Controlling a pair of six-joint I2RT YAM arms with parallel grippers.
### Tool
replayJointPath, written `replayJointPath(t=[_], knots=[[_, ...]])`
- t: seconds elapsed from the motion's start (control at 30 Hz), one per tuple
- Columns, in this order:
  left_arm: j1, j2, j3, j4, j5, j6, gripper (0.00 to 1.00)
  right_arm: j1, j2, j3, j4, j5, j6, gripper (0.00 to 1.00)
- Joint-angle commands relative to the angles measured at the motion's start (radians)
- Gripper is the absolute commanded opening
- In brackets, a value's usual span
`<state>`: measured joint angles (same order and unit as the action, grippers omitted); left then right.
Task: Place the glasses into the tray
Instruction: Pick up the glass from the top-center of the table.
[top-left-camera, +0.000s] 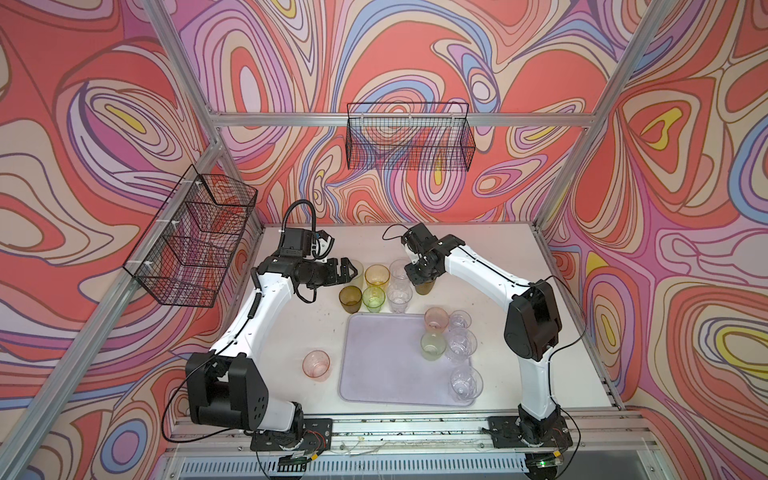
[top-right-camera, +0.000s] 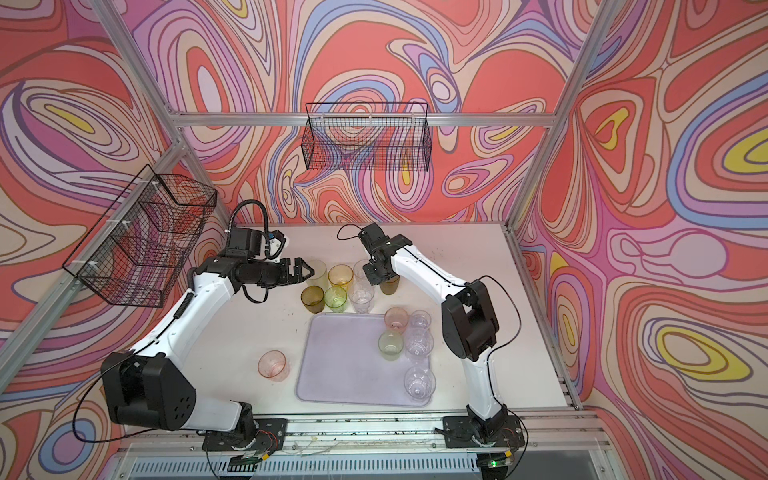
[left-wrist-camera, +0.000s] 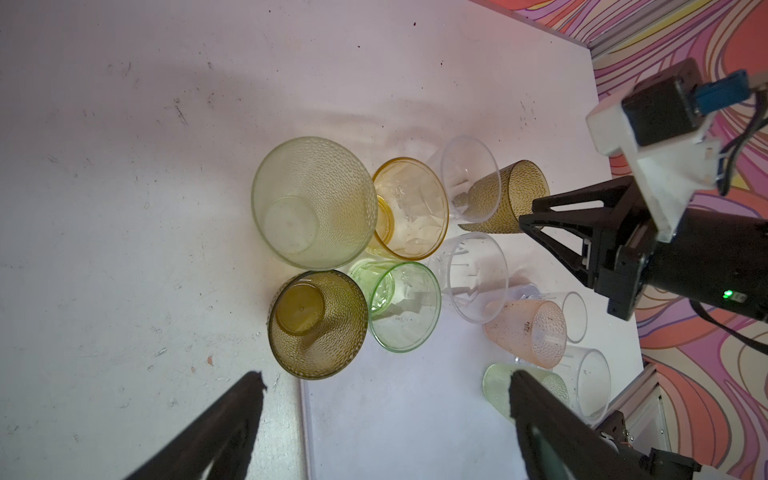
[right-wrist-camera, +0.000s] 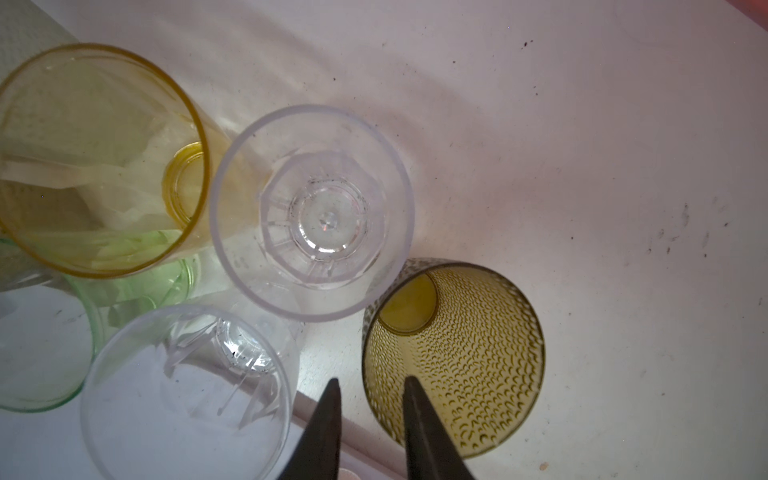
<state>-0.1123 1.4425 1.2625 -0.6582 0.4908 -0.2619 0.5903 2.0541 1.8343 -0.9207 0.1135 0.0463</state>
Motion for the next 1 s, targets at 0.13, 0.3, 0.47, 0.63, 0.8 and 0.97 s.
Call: replayJointPath(t=[0.13, 0.3, 0.47, 0.63, 0.8, 0.97], knots=[[-0.004, 0.007, 0.028, -0.031, -0.009, 0.02, 0.95, -0.01, 0.036, -0.004, 0.033, -0.022, -0.012, 0.25], [-0.004, 0.007, 0.028, -0.031, -0.011, 0.02, 0.95, -0.01, 0.046, -0.005, 0.039, -0.029, -0.013, 0.23], [-0.003, 0.007, 0.028, -0.031, -0.012, 0.02, 0.95, -0.012, 0.047, -0.018, 0.043, -0.034, -0.011, 0.22], [-0.004, 0.009, 0.029, -0.031, -0.009, 0.02, 0.95, -0.012, 0.045, -0.035, 0.047, -0.032, -0.008, 0.2], [-0.004, 0.01, 0.029, -0.031, -0.008, 0.019, 0.95, -0.012, 0.045, -0.045, 0.05, -0.026, -0.008, 0.2], [-0.004, 0.011, 0.029, -0.03, -0.006, 0.018, 0.95, -0.011, 0.047, -0.047, 0.051, -0.023, -0.008, 0.18]])
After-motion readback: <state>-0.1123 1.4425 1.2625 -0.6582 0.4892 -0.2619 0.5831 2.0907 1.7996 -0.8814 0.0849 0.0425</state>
